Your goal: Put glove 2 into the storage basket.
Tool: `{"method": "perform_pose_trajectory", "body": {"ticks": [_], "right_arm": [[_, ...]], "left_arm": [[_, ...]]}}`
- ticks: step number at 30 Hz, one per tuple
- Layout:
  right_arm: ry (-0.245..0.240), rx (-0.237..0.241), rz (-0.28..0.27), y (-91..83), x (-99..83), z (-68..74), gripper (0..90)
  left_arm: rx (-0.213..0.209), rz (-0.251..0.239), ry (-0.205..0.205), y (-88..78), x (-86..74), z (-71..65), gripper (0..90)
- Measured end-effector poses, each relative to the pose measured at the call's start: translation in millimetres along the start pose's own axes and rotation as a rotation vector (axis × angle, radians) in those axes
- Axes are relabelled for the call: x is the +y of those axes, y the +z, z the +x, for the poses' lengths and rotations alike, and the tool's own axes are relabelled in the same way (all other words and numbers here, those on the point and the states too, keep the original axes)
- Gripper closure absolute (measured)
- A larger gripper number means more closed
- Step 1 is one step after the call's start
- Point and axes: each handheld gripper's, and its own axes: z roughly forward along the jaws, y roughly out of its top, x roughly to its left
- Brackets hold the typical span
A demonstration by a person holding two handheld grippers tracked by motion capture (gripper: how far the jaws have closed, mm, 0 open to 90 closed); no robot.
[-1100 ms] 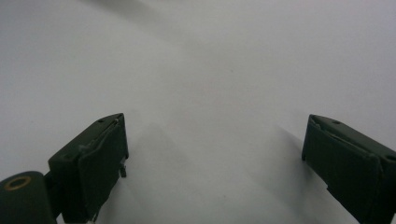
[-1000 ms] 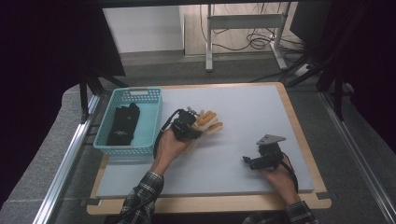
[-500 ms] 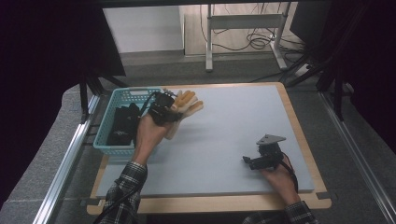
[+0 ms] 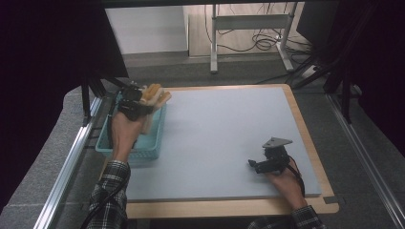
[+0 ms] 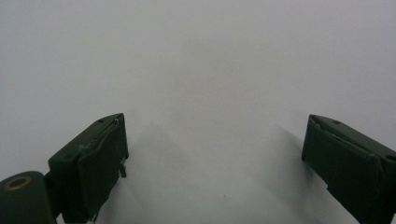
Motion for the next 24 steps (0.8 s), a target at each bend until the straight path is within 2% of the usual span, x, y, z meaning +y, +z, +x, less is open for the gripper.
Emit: {"method": "perform_pose_trajectory", "body": {"ticks": [5, 11, 16, 19, 21, 24], "right_arm": [[0.000, 0.000, 0.000, 0.0, 0.0, 0.0, 6.7], [0.000, 0.001, 0.000, 0.0, 0.0, 0.0, 6.7], [0.002, 0.002, 0.000, 0.1, 0.0, -0.1, 6.8], [0.002, 0.002, 0.000, 0.1, 0.0, -0.1, 6.8], [0.002, 0.002, 0.000, 0.1, 0.1, -0.2, 6.7], [0.002, 0.003, 0.000, 0.1, 0.1, -0.2, 6.7]], "left_arm": [[0.039, 0.035, -0.070, 18.1, -6.2, 18.3, 63.5], [0.064, 0.079, -0.113, 46.8, -9.8, 26.2, 63.1], [0.099, 0.140, -0.117, 74.1, -13.2, 28.3, 62.3], [0.088, 0.169, -0.120, 88.8, -15.9, 28.1, 61.8], [0.078, 0.188, -0.107, 97.3, -17.8, 25.6, 61.0], [0.084, 0.229, -0.057, 107.6, -19.7, 19.1, 56.0]]}}
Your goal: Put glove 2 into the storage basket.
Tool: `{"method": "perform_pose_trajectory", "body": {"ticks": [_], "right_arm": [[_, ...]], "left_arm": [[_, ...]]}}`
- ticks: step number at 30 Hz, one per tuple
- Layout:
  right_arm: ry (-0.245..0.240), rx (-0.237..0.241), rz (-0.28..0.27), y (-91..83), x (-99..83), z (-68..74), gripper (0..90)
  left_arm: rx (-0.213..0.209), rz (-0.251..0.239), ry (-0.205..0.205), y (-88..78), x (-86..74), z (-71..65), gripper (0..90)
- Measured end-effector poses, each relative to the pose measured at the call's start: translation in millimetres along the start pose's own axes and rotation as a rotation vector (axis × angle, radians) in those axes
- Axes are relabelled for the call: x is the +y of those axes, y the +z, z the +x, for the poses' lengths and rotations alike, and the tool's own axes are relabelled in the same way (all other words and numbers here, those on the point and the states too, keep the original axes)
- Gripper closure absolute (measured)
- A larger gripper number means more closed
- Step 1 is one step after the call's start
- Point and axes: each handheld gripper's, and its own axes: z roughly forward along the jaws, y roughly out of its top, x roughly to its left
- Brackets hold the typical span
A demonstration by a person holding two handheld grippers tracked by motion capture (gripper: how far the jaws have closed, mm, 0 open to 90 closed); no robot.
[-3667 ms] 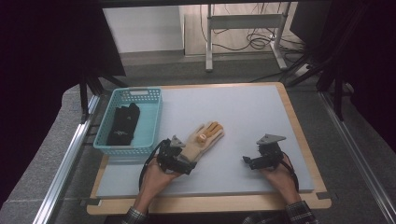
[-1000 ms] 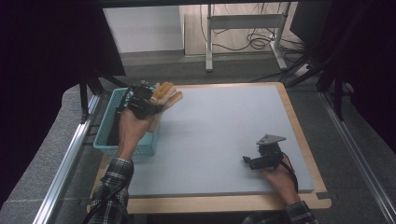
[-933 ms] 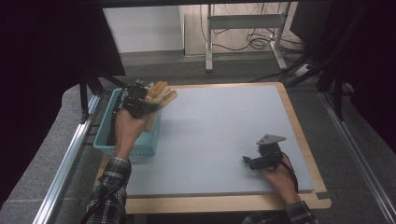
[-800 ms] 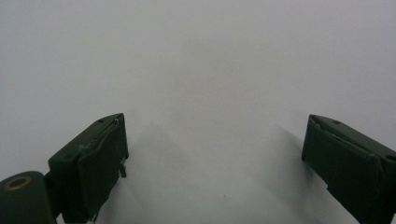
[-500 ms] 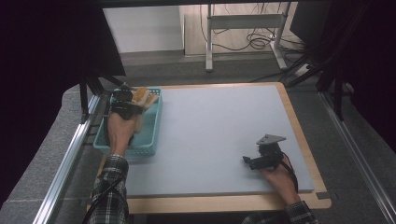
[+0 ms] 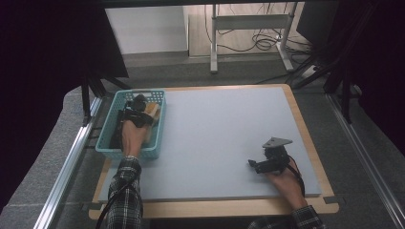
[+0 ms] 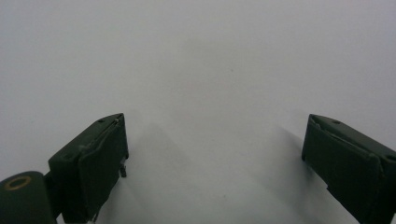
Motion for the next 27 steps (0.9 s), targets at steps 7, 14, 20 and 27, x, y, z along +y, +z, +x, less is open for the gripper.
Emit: {"method": "perform_pose_trajectory", "body": {"ticks": [7, 14, 20, 27], "right_arm": [[0.000, -0.001, 0.000, 0.0, 0.0, 0.1, 6.7], [-0.001, -0.001, 0.000, 0.0, 0.0, 0.1, 6.8], [-0.001, -0.001, 0.000, 0.0, 0.0, 0.1, 6.7], [-0.001, -0.001, 0.000, 0.1, 0.0, 0.1, 6.8]], "left_arm": [[0.001, 0.087, 0.039, 1.2, 2.3, -0.5, 23.6], [-0.072, -0.002, 0.079, -40.1, 1.6, 12.3, 7.2], [-0.001, -0.046, 0.021, -54.6, -2.8, 27.6, 47.1], [0.017, 0.040, 0.034, -16.9, -12.6, 30.4, 80.9]]}}
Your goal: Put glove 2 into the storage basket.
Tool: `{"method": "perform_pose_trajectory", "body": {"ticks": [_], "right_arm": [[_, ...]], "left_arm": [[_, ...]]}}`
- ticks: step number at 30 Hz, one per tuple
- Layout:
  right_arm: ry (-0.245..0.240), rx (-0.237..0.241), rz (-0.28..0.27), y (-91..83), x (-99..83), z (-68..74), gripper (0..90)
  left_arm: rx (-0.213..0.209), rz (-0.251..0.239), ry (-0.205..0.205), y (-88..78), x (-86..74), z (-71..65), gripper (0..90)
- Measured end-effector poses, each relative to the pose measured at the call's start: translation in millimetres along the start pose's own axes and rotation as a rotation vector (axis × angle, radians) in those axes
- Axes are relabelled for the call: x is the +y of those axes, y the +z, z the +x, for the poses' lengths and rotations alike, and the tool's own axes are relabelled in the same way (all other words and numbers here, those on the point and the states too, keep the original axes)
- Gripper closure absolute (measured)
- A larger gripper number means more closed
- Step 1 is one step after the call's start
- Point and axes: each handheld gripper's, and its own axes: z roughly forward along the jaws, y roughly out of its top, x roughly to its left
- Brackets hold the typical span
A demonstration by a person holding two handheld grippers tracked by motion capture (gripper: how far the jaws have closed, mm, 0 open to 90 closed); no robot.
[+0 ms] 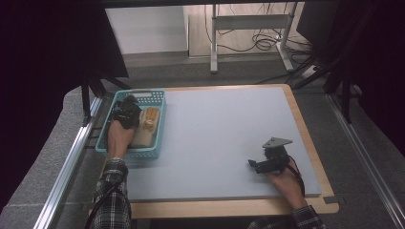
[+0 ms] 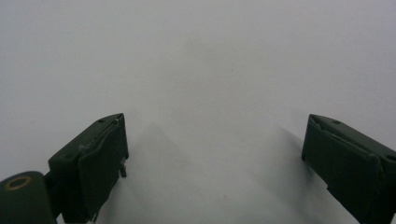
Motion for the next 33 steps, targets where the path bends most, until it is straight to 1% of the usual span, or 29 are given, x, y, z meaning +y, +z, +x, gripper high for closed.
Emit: {"method": "perform_pose_trajectory", "body": {"ticks": [2, 3, 5, 6, 7, 8, 9, 10, 14, 21, 26, 29, 33], "right_arm": [[0.000, 0.000, 0.000, 0.0, 0.0, 0.0, 6.7], [0.000, 0.000, 0.000, 0.0, 0.0, 0.0, 6.7], [0.000, 0.000, 0.000, 0.0, 0.0, 0.0, 6.7], [0.000, 0.000, 0.000, 0.0, 0.0, -0.1, 6.7], [0.000, 0.000, 0.000, 0.1, 0.0, -0.1, 6.7], [0.000, 0.000, 0.000, 0.1, 0.0, -0.1, 6.8], [0.000, 0.000, 0.000, 0.0, 0.0, -0.1, 6.7], [0.000, 0.000, 0.000, 0.0, 0.0, -0.1, 6.7], [0.000, 0.000, 0.000, 0.0, 0.0, -0.1, 6.8], [0.000, 0.000, 0.000, 0.0, 0.0, -0.1, 6.7], [0.000, 0.000, 0.000, 0.0, 0.0, 0.0, 6.8], [0.000, -0.001, 0.000, 0.0, 0.0, 0.0, 6.7], [-0.001, -0.001, 0.000, 0.0, -0.1, 0.0, 6.8]], "left_arm": [[-0.032, 0.005, 0.003, 5.9, 0.9, -2.2, 83.3], [-0.058, 0.003, 0.001, 8.3, 2.0, -4.3, 83.9], [-0.098, -0.003, 0.013, 10.1, 4.6, -10.1, 84.9], [-0.101, -0.002, 0.022, 10.7, 5.6, -13.3, 85.7], [-0.083, 0.002, 0.037, 11.6, 7.0, -19.4, 86.6], [-0.069, 0.005, 0.046, 12.0, 7.8, -22.2, 87.3], [-0.054, 0.007, 0.051, 12.6, 8.6, -25.0, 87.5], [-0.050, 0.006, 0.052, 13.1, 8.8, -25.3, 87.5], [-0.047, 0.000, 0.026, 13.3, 7.4, -19.2, 84.1], [-0.031, -0.054, 0.015, 6.6, 3.7, -10.3, 76.7], [-0.011, -0.082, 0.008, 0.9, 1.8, -4.8, 65.8], [-0.006, -0.106, -0.004, -4.7, -0.3, -0.1, 59.6], [-0.019, -0.133, -0.023, -11.1, -2.9, 6.1, 52.4]]}}
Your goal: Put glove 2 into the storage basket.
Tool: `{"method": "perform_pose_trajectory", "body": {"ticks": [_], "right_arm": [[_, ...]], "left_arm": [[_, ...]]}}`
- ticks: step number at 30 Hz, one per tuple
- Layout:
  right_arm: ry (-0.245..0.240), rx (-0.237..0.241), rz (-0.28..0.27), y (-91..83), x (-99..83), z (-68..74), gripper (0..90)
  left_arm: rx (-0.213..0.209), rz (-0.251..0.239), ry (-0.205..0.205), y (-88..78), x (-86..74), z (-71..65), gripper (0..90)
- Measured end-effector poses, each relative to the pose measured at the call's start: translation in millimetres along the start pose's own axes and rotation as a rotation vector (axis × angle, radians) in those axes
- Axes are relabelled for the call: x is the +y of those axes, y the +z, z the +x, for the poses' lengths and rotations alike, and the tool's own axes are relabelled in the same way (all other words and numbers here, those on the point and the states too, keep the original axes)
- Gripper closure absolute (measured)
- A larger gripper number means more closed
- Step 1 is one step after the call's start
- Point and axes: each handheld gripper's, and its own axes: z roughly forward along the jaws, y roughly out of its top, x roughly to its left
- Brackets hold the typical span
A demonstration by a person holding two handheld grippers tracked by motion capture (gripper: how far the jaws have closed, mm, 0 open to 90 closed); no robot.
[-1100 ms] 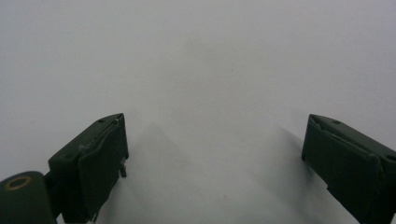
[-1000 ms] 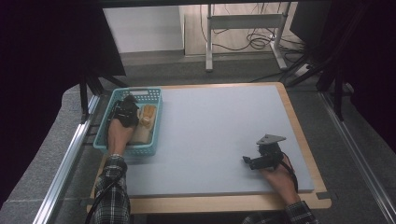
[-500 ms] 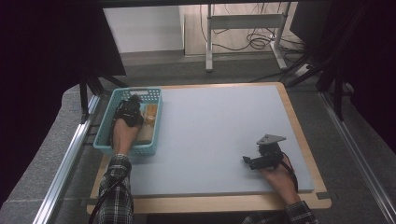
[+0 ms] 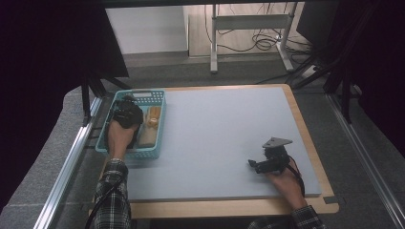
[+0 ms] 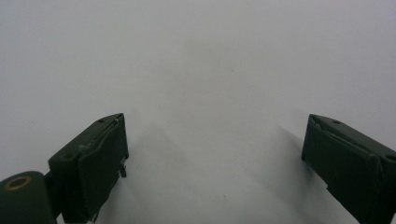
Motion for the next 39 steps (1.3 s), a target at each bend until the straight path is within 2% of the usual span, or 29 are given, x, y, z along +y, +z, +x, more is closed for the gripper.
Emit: {"method": "perform_pose_trajectory", "body": {"ticks": [2, 12, 27, 34, 39], "right_arm": [[0.000, 0.000, 0.000, 0.0, 0.0, 0.1, 6.8], [-0.001, -0.002, -0.001, 0.0, -0.1, 0.3, 6.7], [-0.001, -0.003, -0.002, -0.1, -0.1, 0.5, 6.7], [-0.002, -0.004, -0.002, -0.1, -0.1, 0.5, 6.7], [0.000, -0.004, -0.001, -0.2, -0.1, 0.6, 6.7]], "left_arm": [[-0.014, -0.012, -0.015, -3.1, -1.0, 3.0, 50.0], [-0.063, -0.064, -0.035, -12.4, -5.2, 11.1, 36.1], [-0.131, -0.131, -0.011, -24.6, -10.9, 9.4, 16.3], [-0.186, -0.159, -0.003, -30.1, -15.2, 7.1, 11.7], [-0.221, -0.168, 0.022, -32.1, -17.8, 3.4, 9.2]]}}
